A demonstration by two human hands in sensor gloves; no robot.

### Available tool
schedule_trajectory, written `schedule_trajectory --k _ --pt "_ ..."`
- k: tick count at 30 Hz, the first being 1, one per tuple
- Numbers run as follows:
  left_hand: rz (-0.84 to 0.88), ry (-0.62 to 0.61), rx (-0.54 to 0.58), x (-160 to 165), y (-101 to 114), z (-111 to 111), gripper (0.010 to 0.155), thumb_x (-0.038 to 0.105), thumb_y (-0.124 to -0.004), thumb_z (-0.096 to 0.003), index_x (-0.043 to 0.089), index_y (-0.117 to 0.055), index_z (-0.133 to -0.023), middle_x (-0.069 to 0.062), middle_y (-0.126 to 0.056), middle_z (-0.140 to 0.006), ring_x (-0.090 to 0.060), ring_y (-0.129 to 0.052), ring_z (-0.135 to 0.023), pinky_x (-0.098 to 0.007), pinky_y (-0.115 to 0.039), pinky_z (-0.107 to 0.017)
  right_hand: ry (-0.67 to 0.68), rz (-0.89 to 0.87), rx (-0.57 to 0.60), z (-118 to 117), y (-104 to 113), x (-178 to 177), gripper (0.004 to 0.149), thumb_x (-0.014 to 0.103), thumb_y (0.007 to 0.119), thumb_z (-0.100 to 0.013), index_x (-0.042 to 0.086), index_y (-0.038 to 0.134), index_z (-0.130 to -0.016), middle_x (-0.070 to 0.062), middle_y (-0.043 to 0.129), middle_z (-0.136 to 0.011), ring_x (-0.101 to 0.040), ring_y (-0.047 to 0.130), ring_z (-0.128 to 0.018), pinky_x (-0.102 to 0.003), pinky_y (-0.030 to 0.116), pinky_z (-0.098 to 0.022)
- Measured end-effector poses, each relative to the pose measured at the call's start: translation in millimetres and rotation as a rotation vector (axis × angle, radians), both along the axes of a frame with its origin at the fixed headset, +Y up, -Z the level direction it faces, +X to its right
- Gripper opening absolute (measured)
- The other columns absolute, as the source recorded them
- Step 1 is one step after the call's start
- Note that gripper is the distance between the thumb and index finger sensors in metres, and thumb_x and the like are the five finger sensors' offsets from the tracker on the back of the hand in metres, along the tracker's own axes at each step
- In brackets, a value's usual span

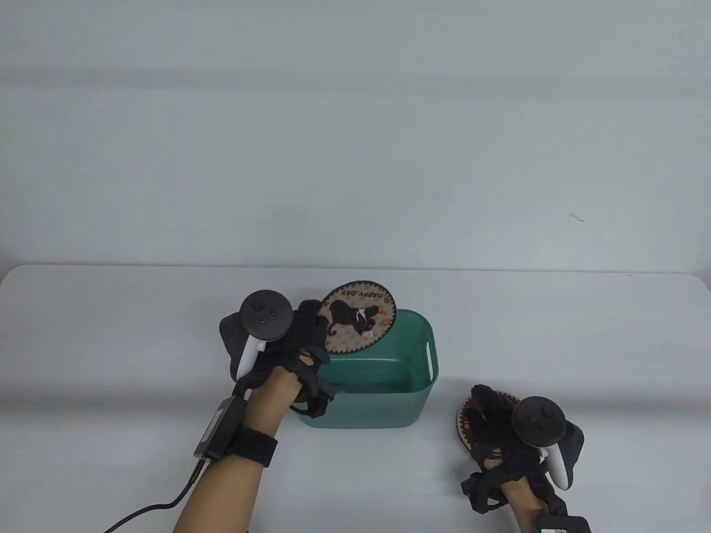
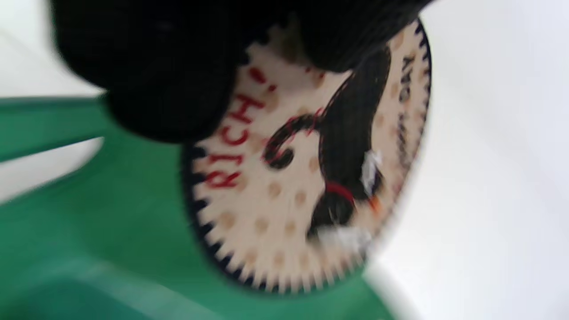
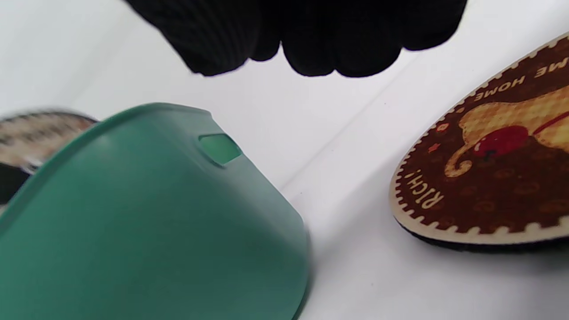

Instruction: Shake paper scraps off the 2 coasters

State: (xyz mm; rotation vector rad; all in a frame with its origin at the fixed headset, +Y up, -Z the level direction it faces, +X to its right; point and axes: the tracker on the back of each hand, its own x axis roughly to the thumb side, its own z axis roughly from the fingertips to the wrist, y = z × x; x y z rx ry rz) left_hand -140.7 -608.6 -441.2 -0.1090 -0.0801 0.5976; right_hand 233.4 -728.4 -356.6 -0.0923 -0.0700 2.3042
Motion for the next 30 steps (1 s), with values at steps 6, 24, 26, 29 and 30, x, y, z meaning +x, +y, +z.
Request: schedule_trajectory --k 6,24,26,29,30 --pt "0.108 0.036 0.031 -3.1 6.4 4.8 0.042 0.031 -0.076 -0.0484 0.014 -0.072 -0.087 -0.016 -0.085 -0.076 -0.035 -0.1 -0.045 -0.037 -0.088 -0.03 0.018 0.012 -0.01 -0.7 -1.4 -3.5 0.051 0.031 0.074 -0.045 0.02 0.052 -0.09 -0.01 0.059 -0.093 -0.03 0.068 -0.077 -0.044 0.061 -0.055" --pt "0.03 0.047 0.166 0.0 10.7 9.3 0.043 0.031 -0.075 -0.0482 0.013 -0.07 -0.086 -0.015 -0.084 -0.078 -0.036 -0.099 -0.05 -0.039 -0.088 -0.034 0.011 0.003 -0.022 0.8 -0.9 -0.4 0.051 0.032 0.073 -0.045 0.02 0.052 -0.09 -0.01 0.059 -0.093 -0.03 0.067 -0.077 -0.044 0.061 -0.056" --pt "0.073 0.076 0.247 -1.2 11.8 5.6 0.042 0.027 -0.082 -0.0435 0.007 -0.079 -0.08 -0.021 -0.092 -0.068 -0.039 -0.104 -0.039 -0.042 -0.09 -0.025 0.011 0.001 -0.024 1.0 -0.7 0.0 0.052 0.032 0.073 -0.045 0.02 0.052 -0.09 -0.01 0.059 -0.093 -0.03 0.067 -0.077 -0.044 0.061 -0.056" --pt "0.032 0.006 0.06 -4.5 8.2 5.5 0.042 0.031 -0.077 -0.0475 0.011 -0.073 -0.084 -0.016 -0.087 -0.072 -0.034 -0.102 -0.043 -0.037 -0.089 -0.029 0.001 -0.007 -0.022 1.1 0.4 3.3 0.052 0.032 0.073 -0.045 0.02 0.052 -0.09 -0.01 0.058 -0.093 -0.03 0.067 -0.077 -0.044 0.061 -0.056" --pt "0.073 0.031 0.11 -7.6 9.0 5.9 0.042 0.031 -0.077 -0.0471 0.011 -0.074 -0.084 -0.017 -0.088 -0.072 -0.034 -0.102 -0.043 -0.038 -0.089 -0.028 -0.002 -0.011 -0.022 1.2 0.4 4.5 0.052 0.032 0.073 -0.045 0.02 0.052 -0.09 -0.01 0.058 -0.093 -0.03 0.067 -0.077 -0.044 0.061 -0.056"
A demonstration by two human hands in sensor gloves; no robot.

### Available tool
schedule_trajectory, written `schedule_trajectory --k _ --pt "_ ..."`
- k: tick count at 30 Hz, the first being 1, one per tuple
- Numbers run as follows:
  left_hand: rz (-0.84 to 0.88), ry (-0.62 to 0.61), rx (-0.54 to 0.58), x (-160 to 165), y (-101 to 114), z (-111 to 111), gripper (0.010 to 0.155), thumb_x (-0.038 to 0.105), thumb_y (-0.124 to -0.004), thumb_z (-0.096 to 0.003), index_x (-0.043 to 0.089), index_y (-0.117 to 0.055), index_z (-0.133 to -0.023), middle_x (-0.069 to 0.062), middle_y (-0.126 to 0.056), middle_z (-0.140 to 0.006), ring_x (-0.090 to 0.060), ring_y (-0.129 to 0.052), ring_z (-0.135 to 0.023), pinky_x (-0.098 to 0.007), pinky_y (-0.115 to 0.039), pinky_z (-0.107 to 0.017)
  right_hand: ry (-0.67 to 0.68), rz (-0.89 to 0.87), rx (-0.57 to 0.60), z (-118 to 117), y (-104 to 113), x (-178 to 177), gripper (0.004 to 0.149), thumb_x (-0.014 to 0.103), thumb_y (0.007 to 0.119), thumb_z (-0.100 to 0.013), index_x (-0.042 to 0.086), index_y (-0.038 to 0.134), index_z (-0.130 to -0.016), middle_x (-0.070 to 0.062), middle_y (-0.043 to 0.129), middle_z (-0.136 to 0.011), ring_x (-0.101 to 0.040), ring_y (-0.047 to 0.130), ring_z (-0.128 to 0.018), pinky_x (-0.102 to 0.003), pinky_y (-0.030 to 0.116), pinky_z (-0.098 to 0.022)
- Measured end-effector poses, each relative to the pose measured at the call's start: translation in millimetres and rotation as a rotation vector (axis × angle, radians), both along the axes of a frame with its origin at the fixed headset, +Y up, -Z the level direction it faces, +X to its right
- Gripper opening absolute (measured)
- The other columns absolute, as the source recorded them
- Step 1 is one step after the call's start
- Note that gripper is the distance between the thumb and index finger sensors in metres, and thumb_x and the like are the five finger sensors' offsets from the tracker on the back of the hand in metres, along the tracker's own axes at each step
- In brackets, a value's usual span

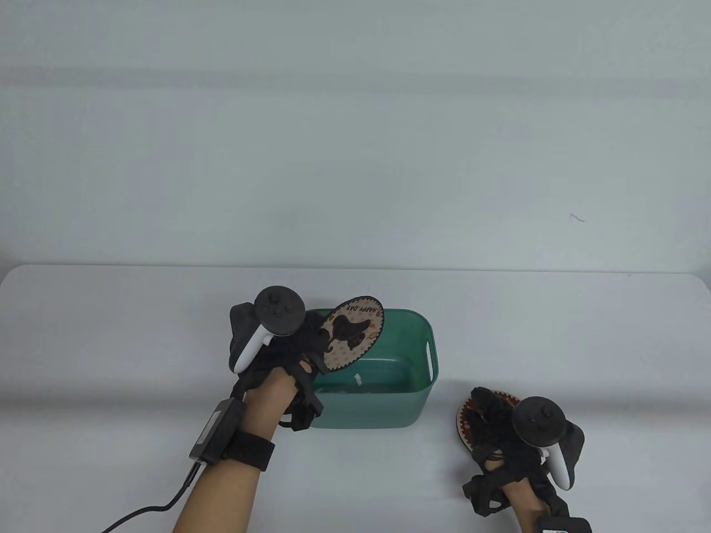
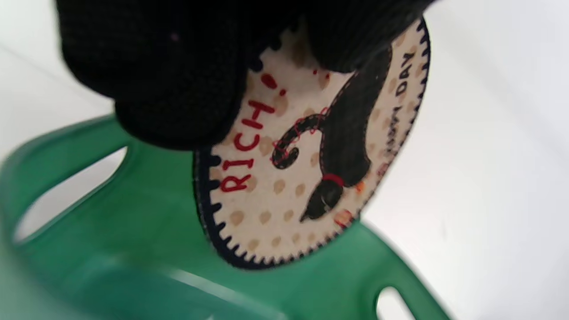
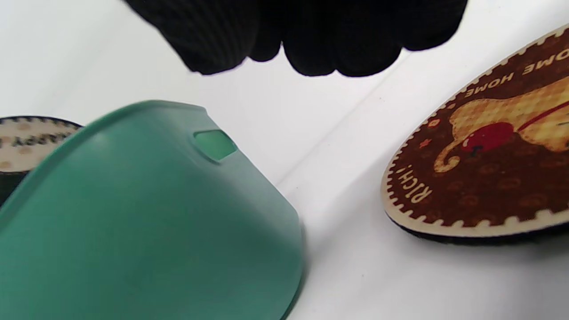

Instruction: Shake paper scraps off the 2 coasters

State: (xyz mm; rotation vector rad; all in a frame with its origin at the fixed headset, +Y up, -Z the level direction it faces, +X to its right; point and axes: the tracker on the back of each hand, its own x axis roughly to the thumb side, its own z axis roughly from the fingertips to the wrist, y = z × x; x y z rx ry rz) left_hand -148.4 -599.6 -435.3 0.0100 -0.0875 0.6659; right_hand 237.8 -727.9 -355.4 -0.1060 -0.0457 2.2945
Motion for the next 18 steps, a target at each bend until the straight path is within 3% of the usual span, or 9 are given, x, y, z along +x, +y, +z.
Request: schedule_trajectory --k 7,11,18 --pt "0.414 0.05 0.073 -50.1 0.7 7.7 0.043 0.029 -0.076 -0.0479 0.012 -0.071 -0.087 -0.017 -0.086 -0.075 -0.035 -0.101 -0.045 -0.038 -0.088 -0.03 -0.022 -0.025 -0.006 1.4 0.1 9.5 0.052 0.032 0.073 -0.045 0.02 0.052 -0.09 -0.01 0.058 -0.093 -0.03 0.067 -0.077 -0.044 0.061 -0.056" --pt "0.549 0.178 0.143 -94.0 -3.4 17.3 0.044 0.028 -0.074 -0.048 0.012 -0.068 -0.088 -0.017 -0.084 -0.077 -0.034 -0.1 -0.047 -0.038 -0.088 -0.032 -0.024 -0.013 -0.01 0.5 -0.8 10.6 0.051 0.033 0.072 -0.045 0.02 0.052 -0.09 -0.01 0.058 -0.093 -0.03 0.067 -0.078 -0.045 0.06 -0.056" --pt "0.747 0.372 0.081 -151.5 -41.7 25.6 0.045 0.024 -0.072 -0.0483 0.012 -0.063 -0.091 -0.017 -0.079 -0.08 -0.034 -0.099 -0.05 -0.037 -0.088 -0.034 0.0 0.029 -0.035 -3.9 -3.2 6.1 0.052 0.033 0.072 -0.045 0.02 0.051 -0.091 -0.01 0.058 -0.094 -0.03 0.066 -0.078 -0.045 0.06 -0.057"
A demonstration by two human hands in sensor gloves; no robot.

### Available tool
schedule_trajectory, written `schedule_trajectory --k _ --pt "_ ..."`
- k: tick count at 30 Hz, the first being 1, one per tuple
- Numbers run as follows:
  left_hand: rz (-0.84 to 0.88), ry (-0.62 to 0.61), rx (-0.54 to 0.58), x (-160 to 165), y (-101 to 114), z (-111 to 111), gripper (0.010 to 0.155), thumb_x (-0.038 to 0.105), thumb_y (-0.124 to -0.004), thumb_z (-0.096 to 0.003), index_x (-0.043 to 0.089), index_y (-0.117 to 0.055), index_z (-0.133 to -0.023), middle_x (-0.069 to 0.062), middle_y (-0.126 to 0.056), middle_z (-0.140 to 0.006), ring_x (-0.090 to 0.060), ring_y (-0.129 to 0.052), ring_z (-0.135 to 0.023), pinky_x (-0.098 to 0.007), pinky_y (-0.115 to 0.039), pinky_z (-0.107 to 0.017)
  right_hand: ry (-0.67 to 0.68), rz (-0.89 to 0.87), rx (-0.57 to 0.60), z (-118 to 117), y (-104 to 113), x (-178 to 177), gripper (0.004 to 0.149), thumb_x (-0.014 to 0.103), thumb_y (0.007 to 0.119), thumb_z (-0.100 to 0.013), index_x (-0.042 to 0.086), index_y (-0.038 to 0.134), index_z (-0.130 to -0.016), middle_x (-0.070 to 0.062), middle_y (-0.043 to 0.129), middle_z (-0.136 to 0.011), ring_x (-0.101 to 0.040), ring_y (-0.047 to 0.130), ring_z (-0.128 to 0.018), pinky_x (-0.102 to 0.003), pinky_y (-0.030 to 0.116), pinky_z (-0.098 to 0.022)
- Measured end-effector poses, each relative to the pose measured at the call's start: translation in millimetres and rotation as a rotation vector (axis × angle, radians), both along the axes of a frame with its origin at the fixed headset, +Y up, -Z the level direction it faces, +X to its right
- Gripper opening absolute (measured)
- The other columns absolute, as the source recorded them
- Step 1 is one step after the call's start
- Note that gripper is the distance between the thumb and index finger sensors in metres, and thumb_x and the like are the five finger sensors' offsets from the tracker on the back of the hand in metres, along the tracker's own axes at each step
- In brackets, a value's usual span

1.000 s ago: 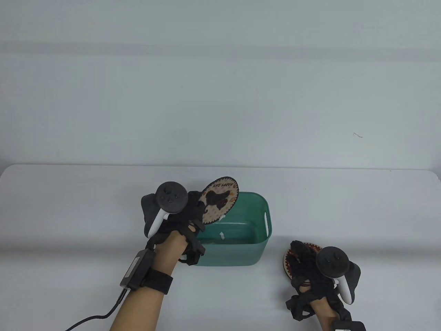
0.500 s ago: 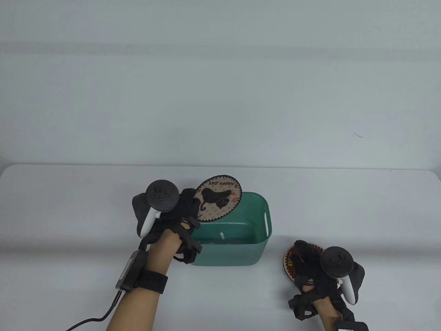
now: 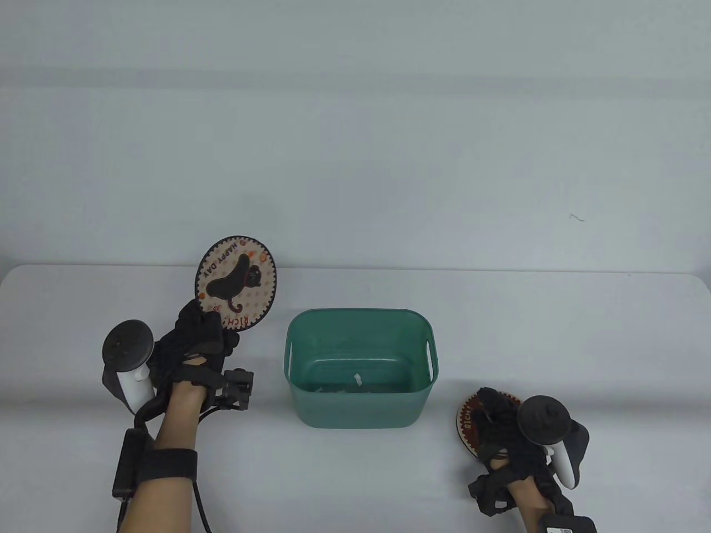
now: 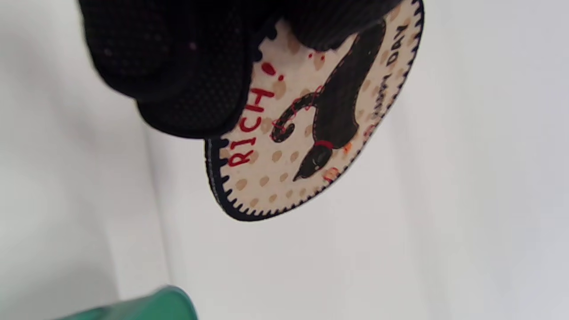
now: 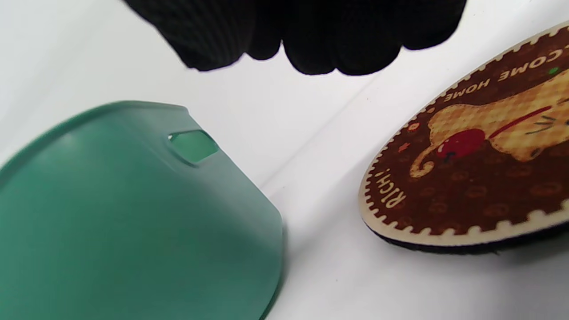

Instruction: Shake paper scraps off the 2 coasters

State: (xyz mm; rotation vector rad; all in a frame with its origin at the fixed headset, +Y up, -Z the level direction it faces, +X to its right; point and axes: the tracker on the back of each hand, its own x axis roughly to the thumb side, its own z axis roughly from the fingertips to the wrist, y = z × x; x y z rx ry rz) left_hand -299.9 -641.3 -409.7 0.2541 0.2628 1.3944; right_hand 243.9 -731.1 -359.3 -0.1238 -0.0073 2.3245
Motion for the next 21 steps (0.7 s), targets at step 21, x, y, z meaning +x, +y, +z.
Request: schedule_trajectory --k 21 --pt "0.251 0.087 -0.321 0.4 -145.0 -47.9 0.047 0.024 -0.069 -0.0494 0.01 -0.058 -0.092 -0.019 -0.076 -0.082 -0.034 -0.097 -0.052 -0.037 -0.087 -0.035 0.069 0.057 -0.021 -1.1 7.2 -14.4 0.053 0.034 0.072 -0.045 0.02 0.05 -0.092 -0.01 0.057 -0.095 -0.03 0.065 -0.079 -0.045 0.059 -0.057"
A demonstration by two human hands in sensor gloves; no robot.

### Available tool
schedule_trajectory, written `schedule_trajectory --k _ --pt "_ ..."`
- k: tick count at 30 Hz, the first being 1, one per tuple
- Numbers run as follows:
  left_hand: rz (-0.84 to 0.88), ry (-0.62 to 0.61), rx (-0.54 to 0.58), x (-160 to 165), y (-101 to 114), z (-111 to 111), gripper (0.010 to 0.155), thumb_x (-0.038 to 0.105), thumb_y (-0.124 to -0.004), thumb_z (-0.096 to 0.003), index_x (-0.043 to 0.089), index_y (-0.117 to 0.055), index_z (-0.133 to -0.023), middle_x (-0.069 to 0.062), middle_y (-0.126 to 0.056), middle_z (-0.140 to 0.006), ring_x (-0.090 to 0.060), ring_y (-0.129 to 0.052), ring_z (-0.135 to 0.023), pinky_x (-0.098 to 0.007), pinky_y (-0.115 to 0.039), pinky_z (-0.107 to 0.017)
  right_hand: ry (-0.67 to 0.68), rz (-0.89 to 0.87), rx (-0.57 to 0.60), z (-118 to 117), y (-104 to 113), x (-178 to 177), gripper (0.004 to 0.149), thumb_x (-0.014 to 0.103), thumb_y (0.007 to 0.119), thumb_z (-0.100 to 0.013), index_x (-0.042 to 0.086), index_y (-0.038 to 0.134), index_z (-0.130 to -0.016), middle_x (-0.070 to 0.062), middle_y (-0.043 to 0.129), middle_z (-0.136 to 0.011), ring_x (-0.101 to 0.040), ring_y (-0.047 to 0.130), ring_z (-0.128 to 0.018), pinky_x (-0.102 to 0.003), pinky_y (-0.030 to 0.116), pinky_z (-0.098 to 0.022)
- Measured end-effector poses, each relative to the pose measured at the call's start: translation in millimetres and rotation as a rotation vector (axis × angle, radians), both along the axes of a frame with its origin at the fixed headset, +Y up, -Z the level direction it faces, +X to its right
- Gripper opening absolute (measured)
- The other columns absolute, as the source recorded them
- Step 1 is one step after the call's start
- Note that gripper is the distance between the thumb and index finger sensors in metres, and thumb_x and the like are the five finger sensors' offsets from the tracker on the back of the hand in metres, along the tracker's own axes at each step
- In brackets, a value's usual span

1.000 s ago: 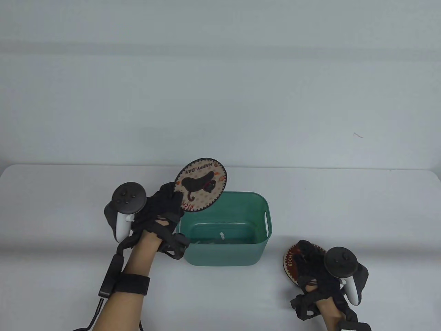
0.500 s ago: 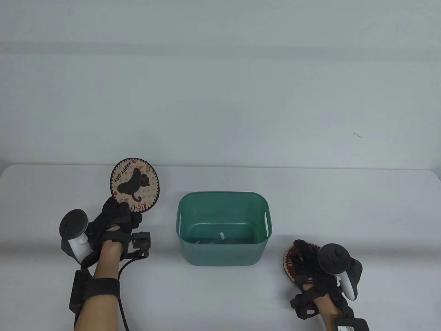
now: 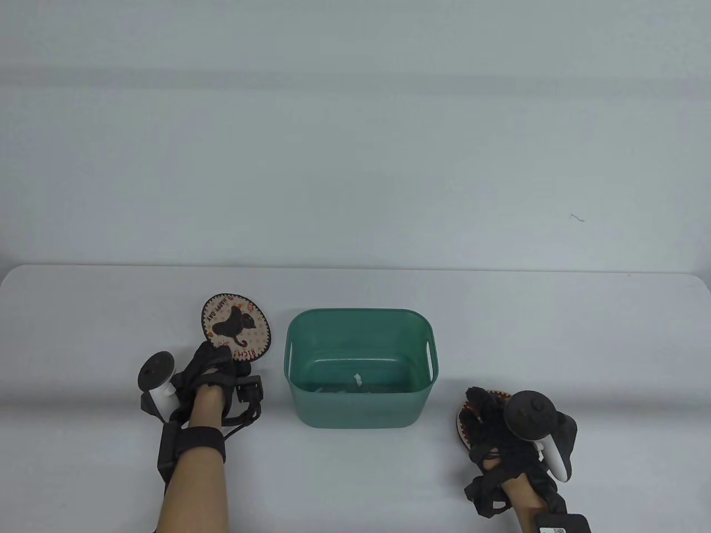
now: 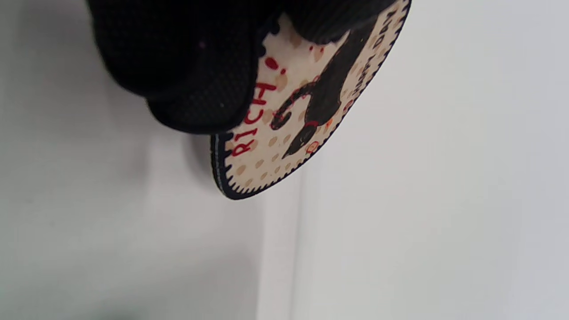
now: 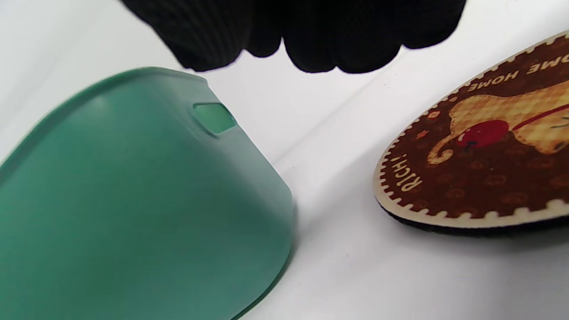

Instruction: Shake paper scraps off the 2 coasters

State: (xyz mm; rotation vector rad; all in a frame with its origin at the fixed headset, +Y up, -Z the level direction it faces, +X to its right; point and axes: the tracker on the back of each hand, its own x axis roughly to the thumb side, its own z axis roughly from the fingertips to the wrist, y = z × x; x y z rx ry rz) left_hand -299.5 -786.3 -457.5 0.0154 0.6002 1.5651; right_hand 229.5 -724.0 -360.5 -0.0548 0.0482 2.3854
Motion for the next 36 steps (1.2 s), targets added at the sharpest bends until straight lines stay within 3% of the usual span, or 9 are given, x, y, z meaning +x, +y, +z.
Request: schedule_trajectory --k 7,14,26,36 --pt "-0.003 0.014 -0.078 -0.8 -21.9 -2.5 0.048 0.023 -0.069 -0.0496 0.007 -0.055 -0.093 -0.023 -0.073 -0.082 -0.038 -0.095 -0.053 -0.038 -0.086 -0.036 0.002 0.003 -0.005 -1.3 -0.3 1.0 0.054 0.034 0.072 -0.045 0.021 0.049 -0.092 -0.01 0.056 -0.095 -0.03 0.065 -0.08 -0.045 0.059 -0.058" --pt "-0.12 -0.016 -0.111 -1.3 -20.0 -4.5 0.052 0.023 -0.07 -0.0492 0.008 -0.051 -0.096 -0.024 -0.068 -0.086 -0.04 -0.091 -0.054 -0.038 -0.084 -0.038 0.011 0.013 -0.005 -1.6 -1.4 -0.7 0.053 0.034 0.072 -0.045 0.021 0.05 -0.092 -0.01 0.057 -0.095 -0.03 0.066 -0.08 -0.045 0.059 -0.057" --pt "-0.354 -0.074 -0.158 -3.2 8.6 13.8 0.072 0.033 -0.078 -0.0478 0.011 -0.033 -0.1 -0.023 -0.043 -0.098 -0.047 -0.073 -0.075 -0.043 -0.075 -0.049 0.0 -0.011 0.016 1.2 3.7 2.3 0.054 0.034 0.072 -0.045 0.021 0.049 -0.092 -0.01 0.055 -0.095 -0.03 0.065 -0.08 -0.045 0.059 -0.058" --pt "-0.582 -0.182 0.047 16.0 57.7 52.8 0.07 0.033 -0.079 -0.0471 0.013 -0.038 -0.1 -0.02 -0.043 -0.1 -0.047 -0.063 -0.085 -0.048 -0.069 -0.057 0.0 -0.09 0.05 8.3 8.3 0.2 0.055 0.035 0.072 -0.045 0.021 0.048 -0.092 -0.01 0.054 -0.096 -0.031 0.063 -0.081 -0.046 0.058 -0.059"
